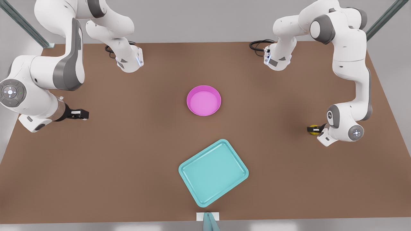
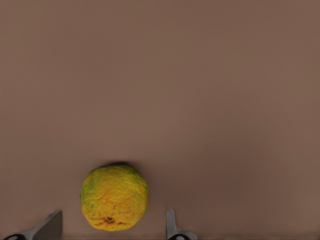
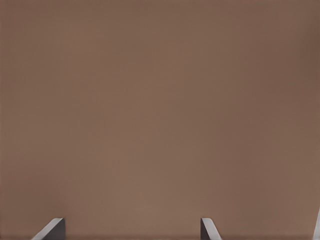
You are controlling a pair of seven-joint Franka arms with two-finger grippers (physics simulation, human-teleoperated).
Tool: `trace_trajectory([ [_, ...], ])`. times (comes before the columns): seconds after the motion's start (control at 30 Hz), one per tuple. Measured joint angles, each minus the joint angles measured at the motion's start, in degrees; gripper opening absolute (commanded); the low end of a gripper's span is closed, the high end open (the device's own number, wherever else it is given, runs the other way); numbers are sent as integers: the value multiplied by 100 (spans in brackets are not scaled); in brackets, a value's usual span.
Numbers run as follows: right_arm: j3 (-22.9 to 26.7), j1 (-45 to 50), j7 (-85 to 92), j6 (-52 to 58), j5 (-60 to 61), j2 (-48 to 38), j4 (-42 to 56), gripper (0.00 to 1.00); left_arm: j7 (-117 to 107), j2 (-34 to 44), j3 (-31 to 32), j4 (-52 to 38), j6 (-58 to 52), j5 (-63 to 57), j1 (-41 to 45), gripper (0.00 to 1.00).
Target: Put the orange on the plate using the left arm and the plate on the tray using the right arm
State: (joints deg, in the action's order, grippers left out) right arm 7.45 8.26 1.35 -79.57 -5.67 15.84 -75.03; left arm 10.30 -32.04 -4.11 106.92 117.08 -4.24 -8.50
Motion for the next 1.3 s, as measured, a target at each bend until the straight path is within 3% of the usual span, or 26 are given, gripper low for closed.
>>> trace_trajectory([
  [0.4, 0, -9, 7, 6, 2, 13, -5, 100, 93, -330, 2, 1, 164, 0, -11, 100],
  [0.47, 0, -9, 8, 7, 1, 11, -5, 100, 102, -339, 5, 3, 198, -4, -17, 74],
  [0.97, 6, -8, 15, 7, 2, 12, 4, 100, 147, -387, 3, -4, 320, -10, -62, 74],
  [1.0, 8, -11, 16, 7, 2, 12, 4, 100, 149, -387, 2, -7, 326, -10, -63, 73],
  [1.03, 8, -18, 17, 8, 2, 12, 4, 100, 145, -387, 4, -8, 333, -19, -64, 58],
  [1.3, 9, -53, 26, 5, 2, 13, 3, 100, 44, -175, 12, -11, 351, -56, -49, 55],
])
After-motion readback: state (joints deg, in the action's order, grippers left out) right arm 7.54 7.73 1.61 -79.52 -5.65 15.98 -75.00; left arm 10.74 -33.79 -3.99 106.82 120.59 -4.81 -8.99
